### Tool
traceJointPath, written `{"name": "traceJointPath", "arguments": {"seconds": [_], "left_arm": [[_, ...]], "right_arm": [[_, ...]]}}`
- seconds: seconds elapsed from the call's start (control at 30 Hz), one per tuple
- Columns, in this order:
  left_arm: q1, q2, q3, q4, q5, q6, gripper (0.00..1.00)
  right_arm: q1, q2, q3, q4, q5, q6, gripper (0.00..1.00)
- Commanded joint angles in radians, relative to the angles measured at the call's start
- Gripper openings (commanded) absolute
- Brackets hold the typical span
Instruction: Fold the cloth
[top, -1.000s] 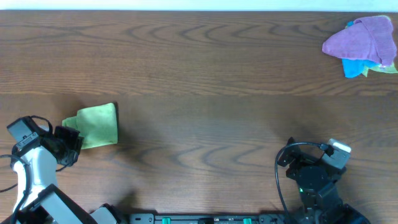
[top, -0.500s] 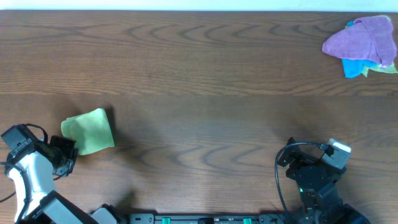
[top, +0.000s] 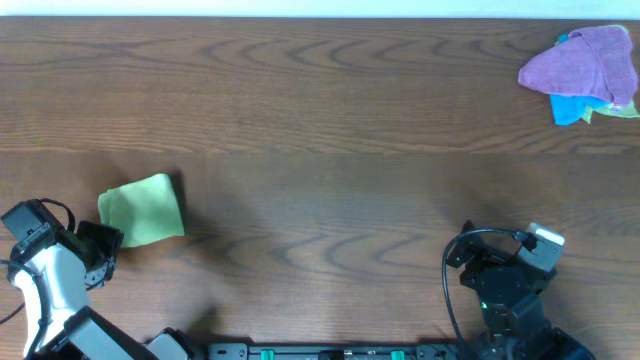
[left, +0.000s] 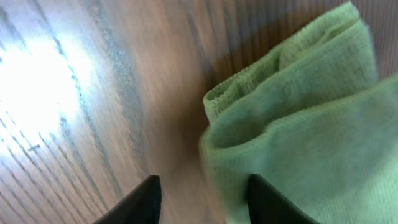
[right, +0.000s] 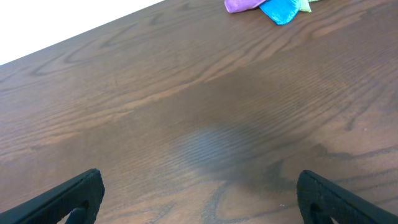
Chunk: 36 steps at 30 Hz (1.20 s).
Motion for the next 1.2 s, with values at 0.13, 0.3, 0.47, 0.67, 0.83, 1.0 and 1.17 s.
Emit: {"name": "traceJointPath", "arguments": {"seconds": [0.13, 0.3, 0.47, 0.67, 0.83, 1.0, 1.17], "left_arm": [[0.005, -0.016, 0.009, -0.017, -0.002, 0.003, 0.7], [0.005, -0.085, 0.009, -0.024, 0.097, 0.008, 0.79], [0.0, -0.201, 0.009, -0.038, 0.379, 0.007, 0.96], [0.001, -0.347, 0.009, -0.114, 0.393, 0.007, 0.97], [0.001, -0.418, 0.009, -0.111, 0.549, 0.023, 0.96], [0.0, -0.457, 0.009, -0.097, 0.655, 0.012, 0.96], [-0.034, -0.486, 0.009, -0.098, 0.673, -0.219, 0.95]], "right_arm": [[-0.011, -0.005, -0.001, -0.001, 0.014, 0.014, 0.99], [-0.011, -0.005, -0.001, -0.002, 0.014, 0.014, 0.99], [-0.011, -0.005, -0.001, -0.001, 0.014, 0.014, 0.99], [-0.011, -0.005, -0.001, -0.001, 0.014, 0.014, 0.99], [-0.011, -0.005, -0.001, -0.002, 0.014, 0.014, 0.99], [-0.011, -0.005, -0.001, -0.002, 0.014, 0.014, 0.99], [-0.011, -0.005, -0.001, -0.001, 0.014, 0.014, 0.99]]}}
